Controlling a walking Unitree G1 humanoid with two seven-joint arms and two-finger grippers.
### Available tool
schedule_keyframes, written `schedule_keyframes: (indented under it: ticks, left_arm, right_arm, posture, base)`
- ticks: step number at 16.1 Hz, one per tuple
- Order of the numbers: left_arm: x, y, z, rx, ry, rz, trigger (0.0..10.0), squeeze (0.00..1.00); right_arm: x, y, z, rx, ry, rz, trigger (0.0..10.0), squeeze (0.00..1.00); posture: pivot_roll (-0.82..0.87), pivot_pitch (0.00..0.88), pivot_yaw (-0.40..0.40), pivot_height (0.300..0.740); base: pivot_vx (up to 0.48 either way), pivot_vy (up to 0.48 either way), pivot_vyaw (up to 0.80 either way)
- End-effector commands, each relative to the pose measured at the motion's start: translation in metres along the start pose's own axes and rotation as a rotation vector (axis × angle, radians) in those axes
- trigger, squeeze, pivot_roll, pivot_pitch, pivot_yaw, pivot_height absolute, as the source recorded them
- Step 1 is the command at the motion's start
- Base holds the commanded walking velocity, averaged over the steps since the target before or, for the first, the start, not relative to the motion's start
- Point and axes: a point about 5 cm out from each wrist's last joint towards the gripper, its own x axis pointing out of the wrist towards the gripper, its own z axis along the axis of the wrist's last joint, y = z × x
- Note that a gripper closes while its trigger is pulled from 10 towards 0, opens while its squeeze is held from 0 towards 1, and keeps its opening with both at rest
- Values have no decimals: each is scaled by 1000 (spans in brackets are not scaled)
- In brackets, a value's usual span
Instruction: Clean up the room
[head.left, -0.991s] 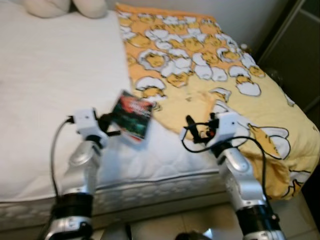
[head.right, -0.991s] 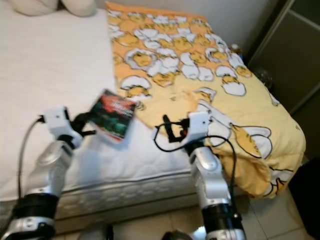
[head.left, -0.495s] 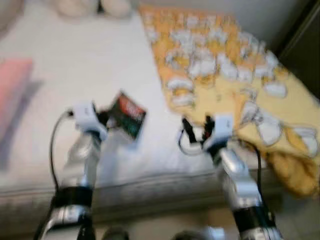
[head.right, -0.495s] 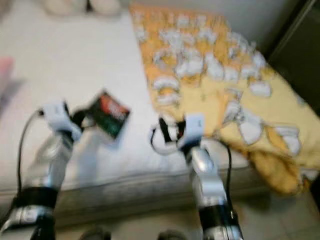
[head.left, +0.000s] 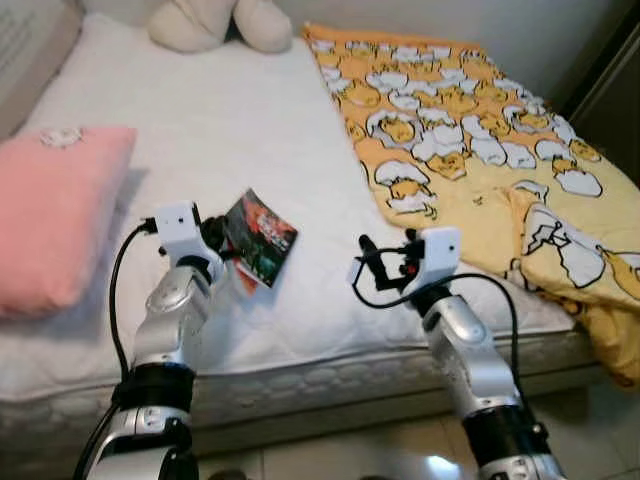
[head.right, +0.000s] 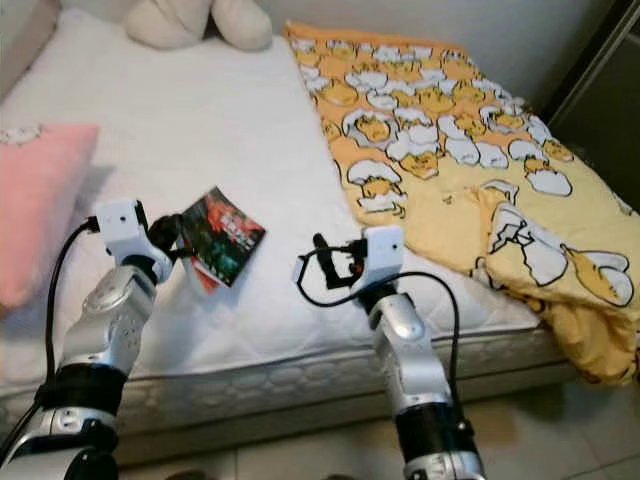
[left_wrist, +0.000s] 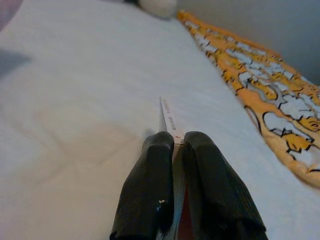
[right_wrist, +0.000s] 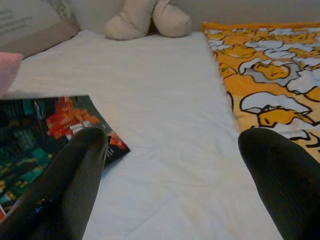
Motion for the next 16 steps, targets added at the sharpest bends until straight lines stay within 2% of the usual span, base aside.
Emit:
schedule_keyframes:
  ticks: [1,3,6,10,12,16]
  left_arm:
    - [8,-23,5,17,-15,-73,0,0]
    - [15,-37,7,10,-6,-139,0,0]
    - [18,-47,12,12,-15,-192,0,0]
    - [22,-45,9,49,-5,-160,0,0]
    - [30,-40,18,62,-16,-118,0,0]
    - [39,-30,30,-12,-34,11,0,0]
  right_arm:
    - [-4,-10,-4,-15,21,-46,10000,0]
    - [-3,-10,-4,-20,24,-51,10000,0]
    - [-2,-10,-1,-27,9,-43,10000,0]
    - [-5,-3,-7,-5,45,23,10000,0]
    - [-20,-12,-28,-49,154,39,10000,0]
    - [-26,-13,-47,-62,150,2,10000,0]
  posture:
    - [19,32,-98,740]
    - [20,32,-96,740]
    - [17,31,-93,740]
    - [25,40,-97,740]
    - [28,48,-103,740]
    - [25,44,-93,740]
  base:
    - [304,371,0]
    - [452,0,0]
    - [0,0,204]
    - [0,0,533]
    - [0,0,0]
    - [0,0,0]
